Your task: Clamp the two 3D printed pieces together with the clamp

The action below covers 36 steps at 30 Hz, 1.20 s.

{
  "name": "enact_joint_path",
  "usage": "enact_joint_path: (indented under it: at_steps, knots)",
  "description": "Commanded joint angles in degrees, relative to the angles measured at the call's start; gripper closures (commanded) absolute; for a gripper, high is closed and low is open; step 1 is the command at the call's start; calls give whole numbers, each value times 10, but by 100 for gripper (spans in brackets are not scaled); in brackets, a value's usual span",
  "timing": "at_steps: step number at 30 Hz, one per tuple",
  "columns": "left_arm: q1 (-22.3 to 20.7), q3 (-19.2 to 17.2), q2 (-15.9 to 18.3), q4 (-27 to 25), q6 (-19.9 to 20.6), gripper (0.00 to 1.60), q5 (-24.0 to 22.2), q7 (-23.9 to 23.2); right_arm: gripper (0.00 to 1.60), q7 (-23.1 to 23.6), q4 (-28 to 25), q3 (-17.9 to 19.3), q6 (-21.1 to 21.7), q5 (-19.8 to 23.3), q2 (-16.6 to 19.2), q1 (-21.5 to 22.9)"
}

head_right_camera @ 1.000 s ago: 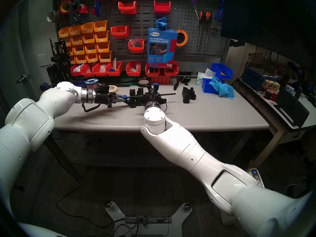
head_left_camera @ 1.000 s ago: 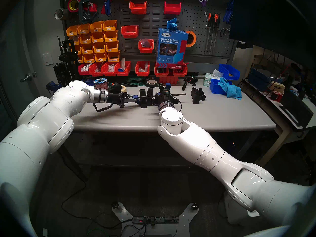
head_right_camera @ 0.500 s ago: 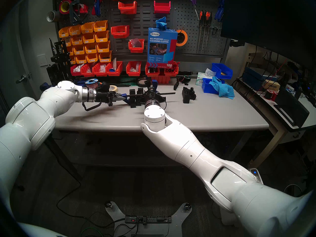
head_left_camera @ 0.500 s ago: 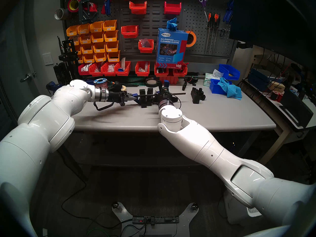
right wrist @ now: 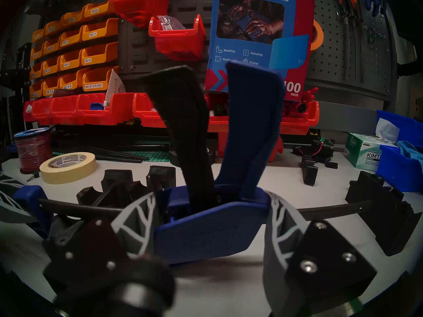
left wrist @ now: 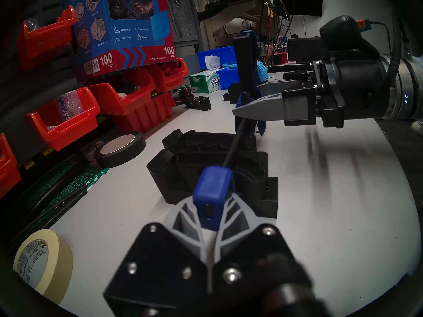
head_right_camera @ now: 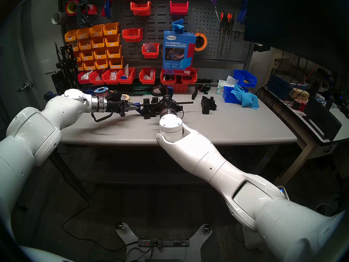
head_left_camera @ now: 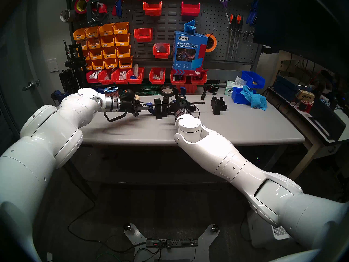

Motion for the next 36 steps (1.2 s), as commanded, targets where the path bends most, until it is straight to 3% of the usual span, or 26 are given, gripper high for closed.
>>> enact_joint_path:
  at_steps: [1,36]
  knots:
    - [-16,1,-10,-3,1,160,4,27,160,17,14,-10,-2,0,-21,15]
    - [-20,0,-20,-6,11,160,31,74,160,30,77,-18,-23,11,-41,56]
